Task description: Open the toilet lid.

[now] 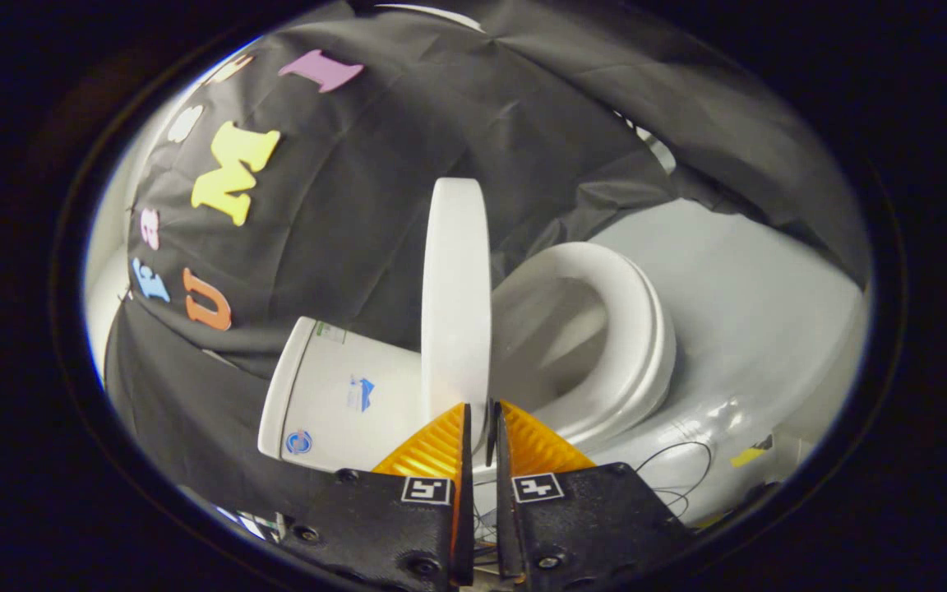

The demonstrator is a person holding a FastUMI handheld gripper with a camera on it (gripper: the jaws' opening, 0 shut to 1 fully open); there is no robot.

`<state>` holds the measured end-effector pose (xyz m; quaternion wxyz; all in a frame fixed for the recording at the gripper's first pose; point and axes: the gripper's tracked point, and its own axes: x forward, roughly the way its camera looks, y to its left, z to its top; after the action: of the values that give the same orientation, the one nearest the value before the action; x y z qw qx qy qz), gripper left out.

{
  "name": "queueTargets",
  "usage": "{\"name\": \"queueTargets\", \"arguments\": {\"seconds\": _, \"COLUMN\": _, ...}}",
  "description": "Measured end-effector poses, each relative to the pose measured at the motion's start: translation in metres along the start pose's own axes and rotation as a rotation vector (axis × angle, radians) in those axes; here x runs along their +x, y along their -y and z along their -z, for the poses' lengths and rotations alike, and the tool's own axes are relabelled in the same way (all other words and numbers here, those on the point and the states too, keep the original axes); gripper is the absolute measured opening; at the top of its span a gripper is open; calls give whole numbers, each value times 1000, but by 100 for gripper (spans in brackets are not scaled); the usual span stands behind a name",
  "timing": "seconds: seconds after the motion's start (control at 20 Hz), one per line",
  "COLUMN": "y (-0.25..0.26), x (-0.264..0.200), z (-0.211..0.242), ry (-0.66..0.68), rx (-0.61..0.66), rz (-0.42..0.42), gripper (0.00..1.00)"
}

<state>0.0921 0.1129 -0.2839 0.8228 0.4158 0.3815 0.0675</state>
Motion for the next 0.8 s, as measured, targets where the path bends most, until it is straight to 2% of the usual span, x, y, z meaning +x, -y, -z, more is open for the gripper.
{"name": "queueTargets", "arguments": {"seconds": 0.55, "y": -33, "x": -3, "z": 4, "ry": 17, "rx": -123, "rz": 26, "gripper": 14}}
{"name": "queueTargets", "arguments": {"seconds": 0.8, "y": -54, "x": -5, "z": 8, "ry": 23, "rx": -148, "rz": 6, "gripper": 14}}
